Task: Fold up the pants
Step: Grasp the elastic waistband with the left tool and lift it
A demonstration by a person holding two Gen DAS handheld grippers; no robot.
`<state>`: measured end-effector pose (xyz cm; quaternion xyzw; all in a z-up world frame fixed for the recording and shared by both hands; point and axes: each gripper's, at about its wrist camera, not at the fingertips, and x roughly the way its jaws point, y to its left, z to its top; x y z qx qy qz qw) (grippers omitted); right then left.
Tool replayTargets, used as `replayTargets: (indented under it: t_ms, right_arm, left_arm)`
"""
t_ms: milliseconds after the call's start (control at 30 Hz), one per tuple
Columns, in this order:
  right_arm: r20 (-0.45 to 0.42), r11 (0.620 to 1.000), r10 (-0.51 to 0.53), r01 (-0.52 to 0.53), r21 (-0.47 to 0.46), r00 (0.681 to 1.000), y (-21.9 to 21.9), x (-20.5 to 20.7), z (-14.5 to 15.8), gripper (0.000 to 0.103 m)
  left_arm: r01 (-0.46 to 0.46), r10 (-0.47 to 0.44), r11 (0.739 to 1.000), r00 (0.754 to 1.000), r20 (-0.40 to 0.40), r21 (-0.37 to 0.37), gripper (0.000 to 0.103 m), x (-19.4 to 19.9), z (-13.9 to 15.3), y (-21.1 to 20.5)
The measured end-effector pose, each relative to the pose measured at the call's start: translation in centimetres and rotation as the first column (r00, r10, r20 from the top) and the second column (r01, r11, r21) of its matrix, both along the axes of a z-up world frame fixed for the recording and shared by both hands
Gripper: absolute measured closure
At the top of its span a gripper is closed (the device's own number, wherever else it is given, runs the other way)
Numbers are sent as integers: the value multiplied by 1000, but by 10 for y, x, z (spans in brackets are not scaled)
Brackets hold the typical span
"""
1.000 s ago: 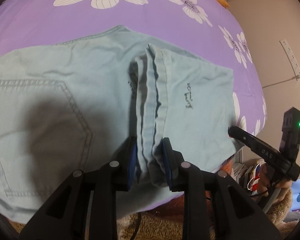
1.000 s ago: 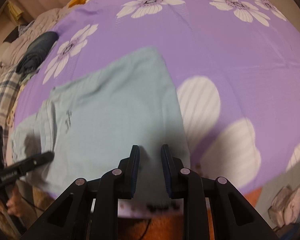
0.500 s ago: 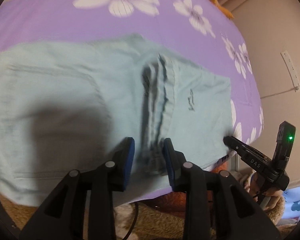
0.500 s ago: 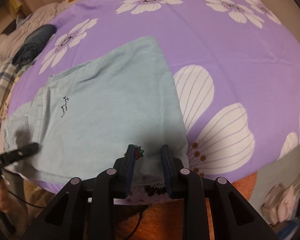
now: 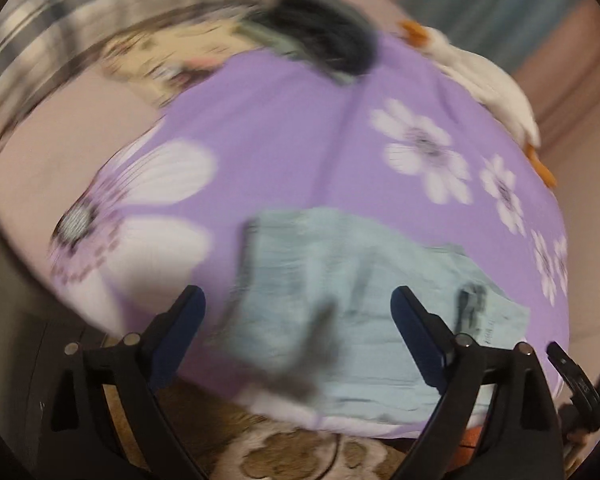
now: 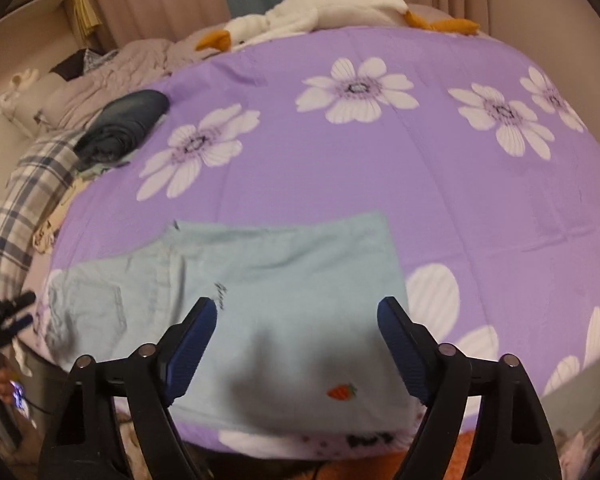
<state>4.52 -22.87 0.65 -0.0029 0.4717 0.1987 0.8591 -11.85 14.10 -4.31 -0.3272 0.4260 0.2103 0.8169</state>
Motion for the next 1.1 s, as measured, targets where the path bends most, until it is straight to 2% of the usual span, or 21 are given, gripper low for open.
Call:
replayTargets:
  t_ms: [133, 233, 300, 467, 500, 567, 667, 733, 800, 967, 1100]
  right_arm:
    - [-30, 1000, 11, -12, -9, 999, 11, 1, -9, 20]
    - [-67, 1000, 17, -17, -11, 998, 17, 1, -17, 20]
    - [-74, 1000, 19, -21, -19, 997, 22, 0, -19, 20]
    - [-73, 999, 17, -19, -26, 997, 25, -2, -19, 20]
    - [-80, 1000, 16, -18, -21, 997, 25, -2, -21, 20]
    - [-93, 1000, 18, -19, -12, 996, 24, 0, -23, 20]
    - [-99, 1000, 14, -15, -11, 995, 26, 1, -24, 20]
    - [-99, 1000, 12, -12, -4, 995, 26, 1, -24, 20]
    - [-106, 1000, 12, -12, 5, 994, 25, 1, -25, 20]
    - [-121, 1000, -4, 6, 13, 993, 21, 0, -28, 20]
    - [-121, 1000, -22, 24, 11, 992, 15, 0, -27, 20]
  left_arm:
    - [-25, 24, 990, 1000, -15, -139, 9, -16, -33, 5]
    - [-28, 23, 977, 999, -29, -211, 11, -17, -49, 1]
    - [-33, 31, 963, 999, -13, -269, 17, -19, -56, -1]
    - [-24, 40, 953, 998, 47, -301, 17, -16, -56, -6]
    - [-25, 46, 949, 997, 58, -313, 22, -14, -56, -7]
    - [-16, 46, 936, 996, 76, -353, 25, -12, -58, -9]
    - [-14, 46, 936, 996, 82, -353, 26, -11, -59, -8]
    - [-35, 73, 930, 993, 90, -366, 32, -11, -60, -5]
    - [-57, 95, 929, 992, 87, -366, 51, -10, -60, 0]
    - [-48, 94, 929, 989, 110, -366, 74, 0, -58, -3]
    - [-31, 70, 958, 990, 126, -284, 77, 6, -37, -13]
